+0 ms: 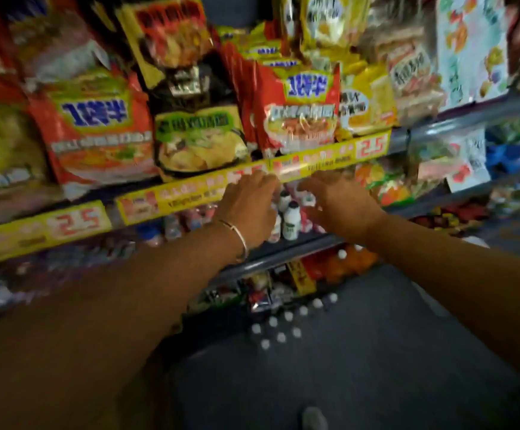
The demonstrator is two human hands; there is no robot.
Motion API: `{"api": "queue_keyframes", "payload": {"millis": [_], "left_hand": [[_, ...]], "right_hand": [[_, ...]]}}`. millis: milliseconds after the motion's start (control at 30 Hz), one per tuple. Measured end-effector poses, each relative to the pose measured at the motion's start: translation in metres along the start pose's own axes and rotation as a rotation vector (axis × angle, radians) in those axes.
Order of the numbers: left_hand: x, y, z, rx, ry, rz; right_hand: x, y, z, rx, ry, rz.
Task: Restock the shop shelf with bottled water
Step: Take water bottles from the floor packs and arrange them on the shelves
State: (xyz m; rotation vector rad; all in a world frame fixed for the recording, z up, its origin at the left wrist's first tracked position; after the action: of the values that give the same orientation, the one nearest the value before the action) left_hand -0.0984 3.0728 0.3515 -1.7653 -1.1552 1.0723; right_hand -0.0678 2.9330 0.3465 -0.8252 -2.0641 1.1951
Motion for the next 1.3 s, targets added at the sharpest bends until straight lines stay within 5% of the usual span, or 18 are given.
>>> {"api": "queue_keyframes", "payload": {"millis": [133,400,667,933,1300], "left_hand": [[0.019,0.127,0.045,0.204,-0.012,-0.029],[0.066,0.373,0.123,0.367,-0.069,0.020],[0.107,0.544,0.191,0.479,-0.117,0.045],[0.125,0.598,0.218,0.447,-0.114,0.070],[0.111,0.547,0.204,0.426,-0.004,0.041]], "right_hand": [[-0.044,0.119,0.070,0.258,0.106,-0.001],[-0.116,0.374,0.195,0.659,0.326,0.015],[-0.152,0.563,0.276,0.831,0.402,-0.112],[-0.168,0.627,0.305,0.564,0.676,-0.350],[-0.156,0.565,0.286,0.518,0.609,-0.203]]}}
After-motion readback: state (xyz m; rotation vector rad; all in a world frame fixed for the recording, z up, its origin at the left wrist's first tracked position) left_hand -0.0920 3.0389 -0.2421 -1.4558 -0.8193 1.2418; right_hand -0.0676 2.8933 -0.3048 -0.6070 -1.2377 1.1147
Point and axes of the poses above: each hand's wrist, its own z-axis away from the middle knuckle, its own y-axis out of the palm, x = y × z, the point moved 4 cm from there along -z, towards the middle knuckle, and after that the axes turned 11 degrees about -x, right-handed, at the moved point
